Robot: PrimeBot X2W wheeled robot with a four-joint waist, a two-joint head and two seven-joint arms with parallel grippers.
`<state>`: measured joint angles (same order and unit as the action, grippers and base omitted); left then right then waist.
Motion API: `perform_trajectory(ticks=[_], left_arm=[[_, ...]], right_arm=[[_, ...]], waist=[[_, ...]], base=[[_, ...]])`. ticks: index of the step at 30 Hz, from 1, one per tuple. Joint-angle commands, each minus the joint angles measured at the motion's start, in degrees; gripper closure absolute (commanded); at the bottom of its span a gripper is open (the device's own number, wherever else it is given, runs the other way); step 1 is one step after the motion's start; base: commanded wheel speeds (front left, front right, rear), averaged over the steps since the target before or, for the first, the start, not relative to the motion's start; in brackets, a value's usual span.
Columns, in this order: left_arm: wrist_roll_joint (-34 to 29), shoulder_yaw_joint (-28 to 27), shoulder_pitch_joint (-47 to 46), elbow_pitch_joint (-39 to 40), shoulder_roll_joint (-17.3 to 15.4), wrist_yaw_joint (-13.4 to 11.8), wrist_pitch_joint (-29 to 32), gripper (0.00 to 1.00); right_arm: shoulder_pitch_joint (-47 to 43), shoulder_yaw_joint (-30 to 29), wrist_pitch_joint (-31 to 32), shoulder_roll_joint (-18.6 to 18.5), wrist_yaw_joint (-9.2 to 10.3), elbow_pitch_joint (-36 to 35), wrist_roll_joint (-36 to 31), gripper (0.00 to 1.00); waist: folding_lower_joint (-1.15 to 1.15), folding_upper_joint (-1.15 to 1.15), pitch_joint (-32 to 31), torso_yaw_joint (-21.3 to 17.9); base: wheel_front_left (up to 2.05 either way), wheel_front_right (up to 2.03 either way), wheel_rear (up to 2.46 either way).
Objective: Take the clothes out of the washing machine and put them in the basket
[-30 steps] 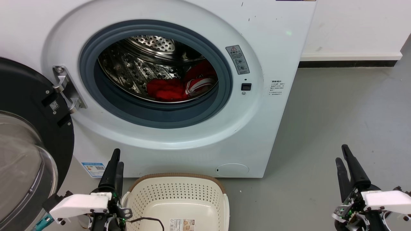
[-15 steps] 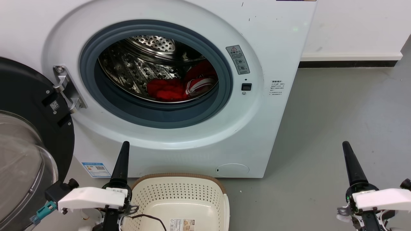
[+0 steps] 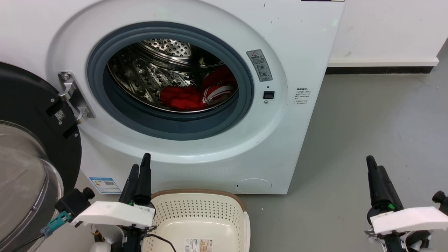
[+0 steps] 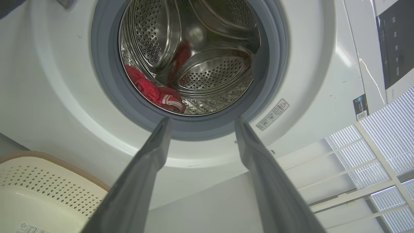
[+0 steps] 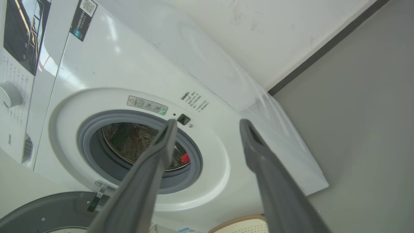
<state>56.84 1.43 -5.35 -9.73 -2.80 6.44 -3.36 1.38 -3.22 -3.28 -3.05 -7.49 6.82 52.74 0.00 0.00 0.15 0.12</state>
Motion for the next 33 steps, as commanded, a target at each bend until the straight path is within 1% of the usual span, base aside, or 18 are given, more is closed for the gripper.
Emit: perform_trajectory(ticks=[1, 3, 4, 14, 20, 33], left_arm=[[-2.5, 0.3, -1.9, 0.7, -0.1, -0.2, -0.7, 0.00], [-4.5, 0.6, -1.9, 0.6, -0.1, -0.5, -1.1, 0.00], [-7.3, 0.8, -2.0, 0.5, -0.1, -0.8, -1.6, 0.00], [-16.1, 1.6, -2.7, -0.4, -0.1, -1.4, -3.4, 0.00], [-20.6, 2.1, -2.9, -0.6, -0.1, -1.7, -4.3, 0.00], [-29.3, 2.9, -3.4, -0.7, -0.1, -2.2, -6.3, 0.00]], right_arm=[[0.3, 0.1, -0.6, -0.1, -0.01, -1.4, -2.8, 0.00], [0.1, 0.1, -1.0, 0.0, -0.01, -1.8, -5.2, 0.00], [-0.2, 0.2, -1.3, 0.0, -0.01, -2.4, -8.7, 0.00], [-1.1, 0.1, -2.1, 0.1, -0.01, -4.2, -18.8, 0.00], [-1.6, -0.2, -2.4, 0.1, -0.01, -5.0, -24.0, 0.00], [-2.4, -0.2, -2.9, 0.2, -0.01, -6.3, -32.3, 0.00]], waist=[[0.00, 0.00, 0.0, 0.0], [0.00, 0.00, 0.0, 0.0], [0.00, 0.00, 0.0, 0.1], [0.00, 0.00, -0.1, 0.1], [0.00, 0.00, -0.1, 0.2], [0.00, 0.00, 0.0, 0.4]], base=[[0.00, 0.00, 0.00], [0.00, 0.00, 0.00], [0.00, 0.00, 0.00], [0.00, 0.00, 0.00], [0.00, 0.00, 0.00], [0.00, 0.00, 0.00]])
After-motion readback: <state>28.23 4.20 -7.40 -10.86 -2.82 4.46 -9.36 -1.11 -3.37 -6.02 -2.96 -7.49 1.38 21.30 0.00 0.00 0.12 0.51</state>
